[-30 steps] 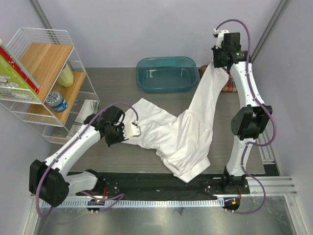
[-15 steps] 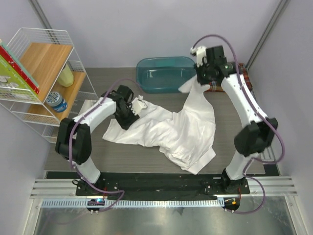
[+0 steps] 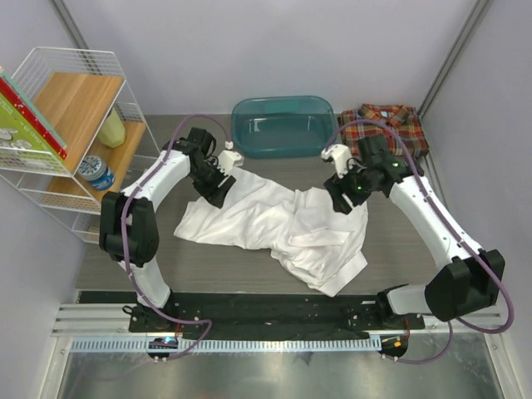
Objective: Fold and stack the long sleeve shirts
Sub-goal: Flatten the shirt out
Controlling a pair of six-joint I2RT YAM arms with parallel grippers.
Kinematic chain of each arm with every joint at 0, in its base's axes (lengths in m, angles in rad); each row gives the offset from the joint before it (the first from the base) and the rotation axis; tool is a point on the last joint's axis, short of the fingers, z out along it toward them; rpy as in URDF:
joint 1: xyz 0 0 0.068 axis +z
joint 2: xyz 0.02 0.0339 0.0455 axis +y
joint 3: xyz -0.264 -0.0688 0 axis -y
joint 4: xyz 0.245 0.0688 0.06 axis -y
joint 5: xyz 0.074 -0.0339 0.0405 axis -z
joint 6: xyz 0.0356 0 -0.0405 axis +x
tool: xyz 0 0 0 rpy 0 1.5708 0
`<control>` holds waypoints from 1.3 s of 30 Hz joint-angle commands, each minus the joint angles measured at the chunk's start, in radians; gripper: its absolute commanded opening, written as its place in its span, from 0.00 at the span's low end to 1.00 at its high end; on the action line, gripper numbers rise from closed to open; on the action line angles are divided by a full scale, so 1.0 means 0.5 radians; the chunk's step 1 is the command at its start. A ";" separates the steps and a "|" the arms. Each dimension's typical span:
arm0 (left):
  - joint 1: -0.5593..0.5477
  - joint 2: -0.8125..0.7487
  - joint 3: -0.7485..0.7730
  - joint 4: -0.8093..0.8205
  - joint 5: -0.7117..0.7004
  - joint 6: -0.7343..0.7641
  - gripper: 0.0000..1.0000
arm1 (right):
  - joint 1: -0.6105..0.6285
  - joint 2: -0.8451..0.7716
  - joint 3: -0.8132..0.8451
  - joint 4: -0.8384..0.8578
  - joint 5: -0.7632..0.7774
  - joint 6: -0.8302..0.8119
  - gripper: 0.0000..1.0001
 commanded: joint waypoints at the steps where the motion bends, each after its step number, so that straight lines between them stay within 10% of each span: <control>1: -0.001 0.076 0.198 0.011 0.085 -0.005 0.62 | -0.434 0.114 0.054 0.042 -0.050 -0.205 0.65; 6: -0.007 0.336 0.575 -0.093 0.113 0.099 0.62 | -0.774 0.457 0.057 0.104 -0.029 -0.175 0.47; 12: -0.047 0.548 0.787 0.005 0.039 0.335 0.62 | -0.864 0.736 0.109 0.315 0.088 0.028 0.55; 17: -0.059 0.659 0.769 0.192 -0.016 0.470 0.61 | -0.873 0.912 0.137 0.401 0.134 0.098 0.68; 28: -0.111 0.628 0.221 0.045 -0.280 0.722 0.29 | -0.870 1.212 0.168 0.496 0.024 0.166 0.57; 39: -0.274 0.046 -0.391 -0.158 -0.078 0.480 0.21 | -0.852 1.246 0.425 0.368 -0.249 0.000 0.01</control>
